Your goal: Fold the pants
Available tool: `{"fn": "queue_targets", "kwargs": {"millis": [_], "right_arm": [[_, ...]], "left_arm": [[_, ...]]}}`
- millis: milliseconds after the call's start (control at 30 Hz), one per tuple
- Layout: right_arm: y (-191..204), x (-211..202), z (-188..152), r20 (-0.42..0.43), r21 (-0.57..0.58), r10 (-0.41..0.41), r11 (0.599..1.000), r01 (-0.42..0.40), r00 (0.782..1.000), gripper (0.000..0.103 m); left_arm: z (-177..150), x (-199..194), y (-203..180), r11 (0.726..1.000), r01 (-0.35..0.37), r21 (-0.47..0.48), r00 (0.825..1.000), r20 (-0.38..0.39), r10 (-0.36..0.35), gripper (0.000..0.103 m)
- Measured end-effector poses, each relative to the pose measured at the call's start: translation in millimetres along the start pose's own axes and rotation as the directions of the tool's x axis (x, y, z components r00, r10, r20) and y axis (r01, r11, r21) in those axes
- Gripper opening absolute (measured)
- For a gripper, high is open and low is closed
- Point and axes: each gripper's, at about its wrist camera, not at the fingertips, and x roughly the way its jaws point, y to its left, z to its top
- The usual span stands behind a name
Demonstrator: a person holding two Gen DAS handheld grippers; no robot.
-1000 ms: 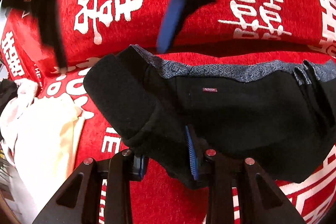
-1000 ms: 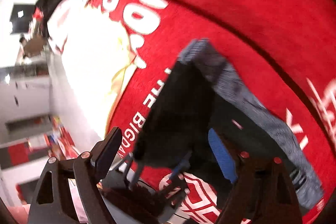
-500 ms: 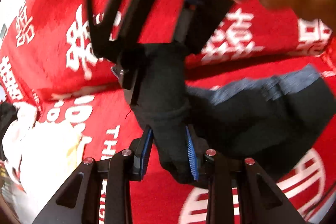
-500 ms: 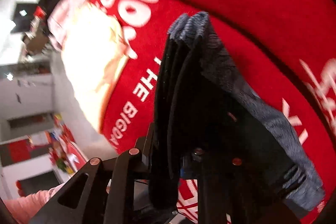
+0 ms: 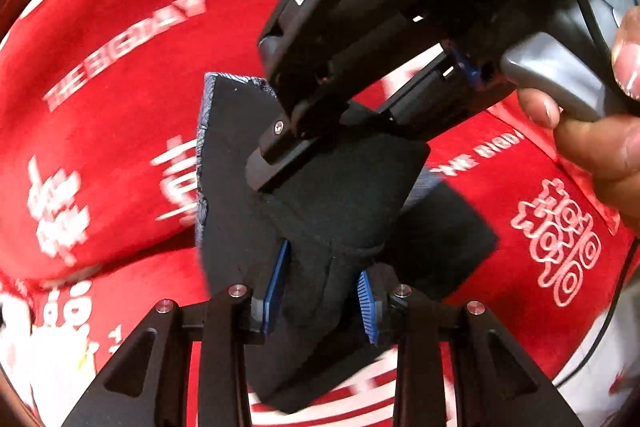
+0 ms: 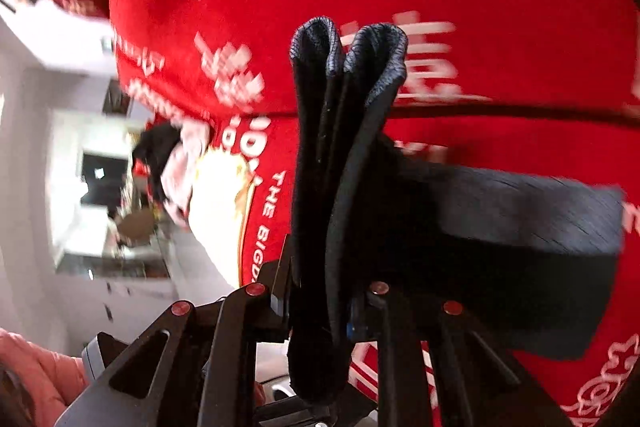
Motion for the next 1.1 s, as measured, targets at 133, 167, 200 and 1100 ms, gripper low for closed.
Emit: {"fn": "queue_targets", "kwargs": {"millis": [133,167,200,1100], "right_arm": [[-64,-39,-22,0.046,0.087,-0.004,0.996,0.0,0.999,0.022],[-77,-45,-25,0.052,0.103,-0.007,0.995,0.001,0.999,0.022],[-92,-49,-29,0.057,0.121,-0.008,0.993,0.001,0.998,0.022],[-137,-48,-82,0.05,0.137,-0.507,0.857,0.497,0.86,0.054]], "left_arm": [[8,29,-56,0.998,0.031,0.056,0.999,-0.038,-0.029,0.033],[8,37,-70,0.997,0.034,0.072,0.998,-0.049,-0.03,0.033],[6,44,-78,0.996,0.033,0.082,0.998,-0.06,-0.028,0.033],[-30,56,38,0.95,-0.168,-0.263,0.933,-0.354,0.067,0.077]]}}
